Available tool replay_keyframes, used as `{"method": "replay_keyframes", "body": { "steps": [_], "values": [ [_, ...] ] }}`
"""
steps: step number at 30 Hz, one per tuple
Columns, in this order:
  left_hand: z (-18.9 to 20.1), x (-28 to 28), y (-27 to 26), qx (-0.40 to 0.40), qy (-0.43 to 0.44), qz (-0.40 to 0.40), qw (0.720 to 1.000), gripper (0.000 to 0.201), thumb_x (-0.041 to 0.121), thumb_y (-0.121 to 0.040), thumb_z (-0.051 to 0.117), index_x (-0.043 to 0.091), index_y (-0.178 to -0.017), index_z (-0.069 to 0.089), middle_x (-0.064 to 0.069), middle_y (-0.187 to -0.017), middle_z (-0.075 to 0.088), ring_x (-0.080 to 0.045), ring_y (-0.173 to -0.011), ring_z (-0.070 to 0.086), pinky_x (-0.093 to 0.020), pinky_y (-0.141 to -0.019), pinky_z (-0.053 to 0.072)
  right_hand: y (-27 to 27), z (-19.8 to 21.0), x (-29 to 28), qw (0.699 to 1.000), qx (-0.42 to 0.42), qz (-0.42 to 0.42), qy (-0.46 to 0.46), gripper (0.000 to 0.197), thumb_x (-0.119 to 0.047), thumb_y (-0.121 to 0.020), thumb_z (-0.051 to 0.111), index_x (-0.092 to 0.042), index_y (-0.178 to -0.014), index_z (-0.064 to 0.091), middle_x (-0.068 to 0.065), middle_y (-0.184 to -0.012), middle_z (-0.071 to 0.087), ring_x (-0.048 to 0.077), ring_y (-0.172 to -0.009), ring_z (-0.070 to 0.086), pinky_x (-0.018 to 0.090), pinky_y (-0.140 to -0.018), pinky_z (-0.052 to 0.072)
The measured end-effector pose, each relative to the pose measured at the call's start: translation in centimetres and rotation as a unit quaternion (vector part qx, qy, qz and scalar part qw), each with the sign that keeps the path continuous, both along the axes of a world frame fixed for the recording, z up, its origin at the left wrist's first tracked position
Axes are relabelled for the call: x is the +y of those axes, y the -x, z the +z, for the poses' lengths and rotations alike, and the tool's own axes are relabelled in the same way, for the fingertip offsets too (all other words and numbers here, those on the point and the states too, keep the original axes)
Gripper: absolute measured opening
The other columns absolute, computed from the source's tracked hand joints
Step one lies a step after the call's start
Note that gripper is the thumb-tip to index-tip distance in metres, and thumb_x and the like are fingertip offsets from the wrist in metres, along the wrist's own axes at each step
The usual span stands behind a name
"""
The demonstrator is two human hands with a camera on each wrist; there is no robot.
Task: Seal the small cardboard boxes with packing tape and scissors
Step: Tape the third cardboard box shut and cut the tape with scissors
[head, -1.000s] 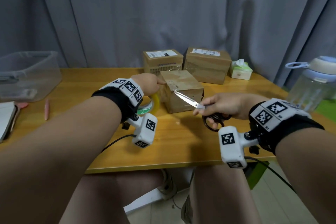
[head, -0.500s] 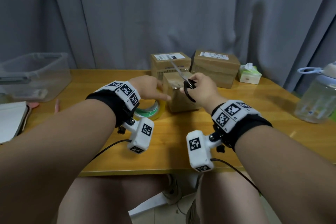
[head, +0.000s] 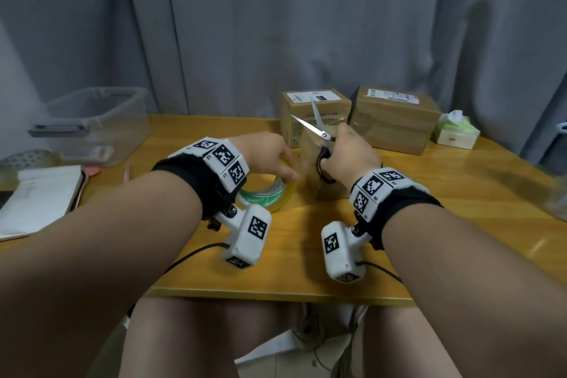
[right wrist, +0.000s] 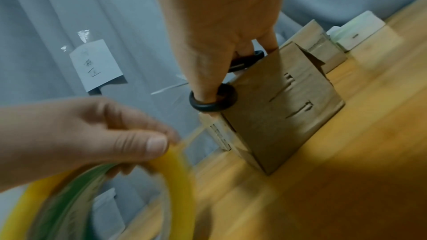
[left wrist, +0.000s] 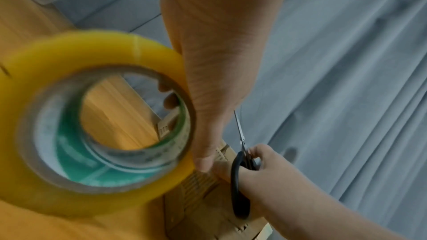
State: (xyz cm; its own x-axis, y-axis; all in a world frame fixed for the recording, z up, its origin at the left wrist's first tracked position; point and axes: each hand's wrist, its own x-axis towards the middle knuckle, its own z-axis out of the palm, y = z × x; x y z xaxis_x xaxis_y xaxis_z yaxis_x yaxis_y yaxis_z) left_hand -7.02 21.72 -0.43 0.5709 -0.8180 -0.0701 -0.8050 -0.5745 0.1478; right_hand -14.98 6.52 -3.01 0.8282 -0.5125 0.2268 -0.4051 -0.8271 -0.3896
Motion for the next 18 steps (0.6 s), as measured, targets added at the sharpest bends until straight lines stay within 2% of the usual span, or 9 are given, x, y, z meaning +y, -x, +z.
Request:
{"method": "replay_keyframes", "body": {
  "steps": [2,7,9,11,14,16,18],
  "values": [
    [0.0,0.0,0.2,0.001,-0.005,0.009,1.000,0.036,0.047,-0.086,0.062,0.024,-0.114,0.067,0.010,-0.097,0.062,-0.010,-0.092,0.056,-0.022,-0.077,0.038,0.2,-0.1,-0.4,1.000,-0.005,0.003,-0.010,0.036,-0.028,-0.086,0.061,-0.018,-0.114,0.041,0.002,-0.086,0.061,0.026,-0.084,0.061,0.047,-0.084,0.052],
    [-0.3,-0.5,0.1,-0.018,-0.013,0.014,1.000,0.038,0.051,-0.088,0.056,0.023,-0.110,0.068,0.012,-0.088,0.059,-0.008,-0.083,0.053,-0.022,-0.073,0.037,0.1,-1.0,-0.4,0.999,-0.015,0.002,0.034,0.038,-0.030,-0.087,0.058,-0.016,-0.116,0.038,-0.001,-0.080,0.052,0.024,-0.079,0.055,0.049,-0.085,0.051],
    [-0.2,-1.2,-0.1,0.002,0.003,0.049,0.999,0.041,0.050,-0.093,0.048,0.016,-0.101,0.070,0.007,-0.073,0.057,-0.010,-0.070,0.052,-0.024,-0.064,0.037,-0.3,-1.3,-0.4,0.998,-0.001,-0.001,0.064,0.040,-0.030,-0.088,0.057,-0.014,-0.118,0.037,0.001,-0.083,0.050,0.024,-0.079,0.051,0.052,-0.087,0.050],
    [-0.3,-2.0,-0.2,0.009,0.012,0.078,0.997,0.042,0.041,-0.096,0.044,0.007,-0.093,0.069,0.001,-0.065,0.052,-0.016,-0.066,0.050,-0.028,-0.063,0.037,-0.7,-1.2,-0.5,0.997,0.015,-0.001,0.074,0.039,-0.029,-0.089,0.055,-0.013,-0.119,0.036,0.002,-0.084,0.049,0.025,-0.079,0.049,0.054,-0.089,0.049],
    [-0.5,-2.8,0.0,-0.004,0.005,0.088,0.996,0.036,0.032,-0.093,0.048,0.003,-0.088,0.069,-0.006,-0.072,0.057,-0.023,-0.075,0.055,-0.033,-0.068,0.045,-1.0,-0.8,-1.1,0.999,0.012,0.011,0.049,0.038,-0.031,-0.088,0.054,-0.014,-0.118,0.038,0.002,-0.084,0.052,0.024,-0.080,0.054,0.049,-0.084,0.051],
    [-0.5,-2.8,-0.1,0.000,0.018,0.093,0.996,0.033,0.030,-0.091,0.050,0.003,-0.083,0.069,-0.006,-0.071,0.058,-0.022,-0.073,0.055,-0.032,-0.065,0.045,-0.7,-0.4,-2.2,0.999,0.022,0.035,0.008,0.045,-0.037,-0.086,0.059,-0.015,-0.120,0.038,0.000,-0.088,0.057,0.022,-0.081,0.059,0.046,-0.080,0.054],
    [-0.5,-2.7,-0.2,0.010,0.036,0.100,0.994,0.031,0.028,-0.090,0.052,0.005,-0.074,0.066,-0.005,-0.065,0.055,-0.021,-0.068,0.053,-0.028,-0.060,0.041,-0.1,0.1,-3.0,0.996,0.014,0.060,-0.070,0.054,-0.049,-0.083,0.065,-0.018,-0.118,0.038,-0.002,-0.096,0.057,0.022,-0.088,0.060,0.044,-0.082,0.054]
  ]
}}
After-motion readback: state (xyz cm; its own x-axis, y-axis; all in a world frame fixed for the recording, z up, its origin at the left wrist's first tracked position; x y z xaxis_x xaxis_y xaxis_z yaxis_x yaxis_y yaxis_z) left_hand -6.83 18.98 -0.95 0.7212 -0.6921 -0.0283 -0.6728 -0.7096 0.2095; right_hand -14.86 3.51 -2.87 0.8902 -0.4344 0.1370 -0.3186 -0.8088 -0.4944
